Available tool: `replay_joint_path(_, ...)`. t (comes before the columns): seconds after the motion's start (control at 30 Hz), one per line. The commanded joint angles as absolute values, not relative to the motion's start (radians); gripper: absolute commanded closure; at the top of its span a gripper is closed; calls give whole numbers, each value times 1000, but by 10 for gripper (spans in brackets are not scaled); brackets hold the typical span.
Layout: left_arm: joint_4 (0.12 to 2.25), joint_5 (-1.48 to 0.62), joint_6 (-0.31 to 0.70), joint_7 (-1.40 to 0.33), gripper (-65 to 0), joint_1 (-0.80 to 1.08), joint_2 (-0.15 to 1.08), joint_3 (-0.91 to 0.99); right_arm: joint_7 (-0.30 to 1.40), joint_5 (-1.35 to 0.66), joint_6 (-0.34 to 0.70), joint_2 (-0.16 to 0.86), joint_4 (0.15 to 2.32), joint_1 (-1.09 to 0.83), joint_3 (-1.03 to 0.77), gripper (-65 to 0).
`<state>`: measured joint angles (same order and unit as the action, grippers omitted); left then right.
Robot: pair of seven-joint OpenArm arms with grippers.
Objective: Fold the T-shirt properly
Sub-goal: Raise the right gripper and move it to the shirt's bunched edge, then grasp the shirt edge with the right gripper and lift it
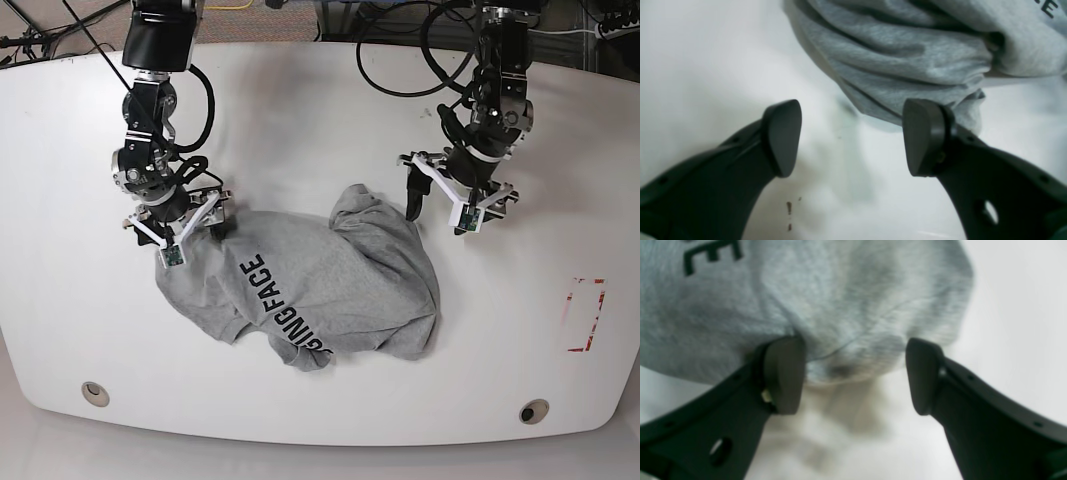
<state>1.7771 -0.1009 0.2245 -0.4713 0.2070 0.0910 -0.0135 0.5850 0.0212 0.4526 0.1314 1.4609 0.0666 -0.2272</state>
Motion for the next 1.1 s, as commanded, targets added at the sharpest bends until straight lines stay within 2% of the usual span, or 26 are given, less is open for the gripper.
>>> replay_joint_path(0.0, 1792, -103, 225, -445, -450, 197, 92, -12, 559, 21, 460, 145, 1452, 117, -231, -449)
replay_joint_path(0.3, 1799, -105, 225, -445, -447, 207, 96, -16, 553, 61, 530, 152, 1303, 225, -236, -450)
replay_joint_path(1.07, 1797, -102, 221, -451, -449, 208, 98, -13, 454, 37, 535, 154, 1058, 367, -230, -458)
